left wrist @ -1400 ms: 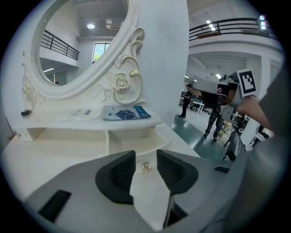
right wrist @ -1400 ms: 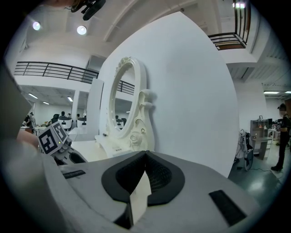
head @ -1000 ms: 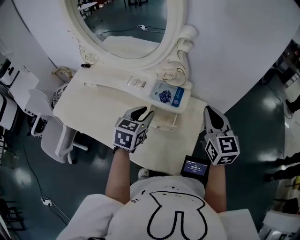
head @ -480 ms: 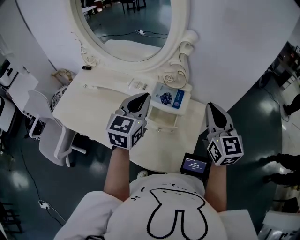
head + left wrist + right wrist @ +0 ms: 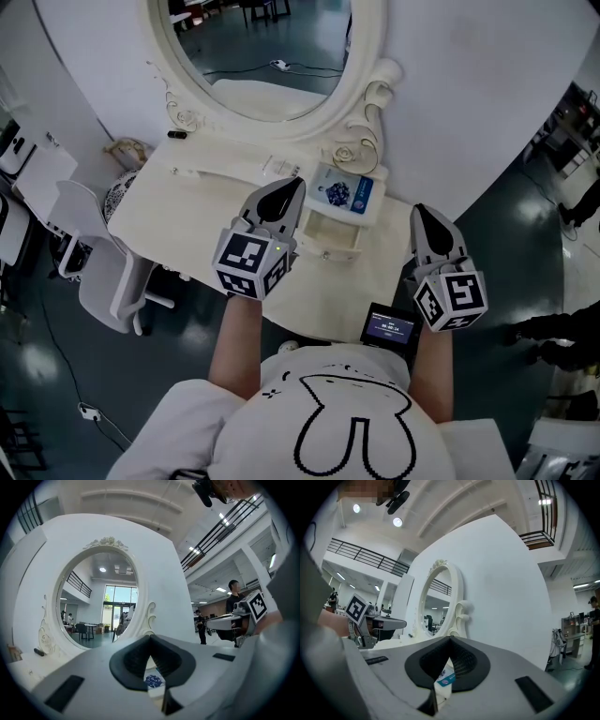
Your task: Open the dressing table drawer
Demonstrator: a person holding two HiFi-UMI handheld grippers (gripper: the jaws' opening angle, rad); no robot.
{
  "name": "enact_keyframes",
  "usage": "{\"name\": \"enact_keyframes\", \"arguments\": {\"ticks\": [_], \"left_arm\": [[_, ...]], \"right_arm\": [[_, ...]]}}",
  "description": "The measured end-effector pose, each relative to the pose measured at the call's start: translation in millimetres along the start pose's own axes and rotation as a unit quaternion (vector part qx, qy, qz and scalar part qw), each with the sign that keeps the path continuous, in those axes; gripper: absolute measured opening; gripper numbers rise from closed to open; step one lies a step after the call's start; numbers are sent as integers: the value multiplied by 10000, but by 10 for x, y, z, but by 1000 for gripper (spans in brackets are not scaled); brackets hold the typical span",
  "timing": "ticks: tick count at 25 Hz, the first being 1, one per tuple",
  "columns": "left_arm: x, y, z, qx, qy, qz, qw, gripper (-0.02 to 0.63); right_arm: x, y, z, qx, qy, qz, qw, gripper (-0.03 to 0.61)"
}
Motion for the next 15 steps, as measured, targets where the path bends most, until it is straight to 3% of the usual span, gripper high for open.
{"name": "enact_keyframes", "arguments": {"ticks": [15], "left_arm": [[71, 1, -17, -20, -56, 207, 9998, 18]], "right_arm": [[6, 165, -60, 200, 136, -20, 9997, 14]]}}
Point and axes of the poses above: the fingertips, and each gripper's own axes: x backward along the fingers, y to its left, z out of its underside, the point moved 6 cm from there along x, backward along the fingers, and after that the axes turned 7 degrees about x, right-handed, at the moved point
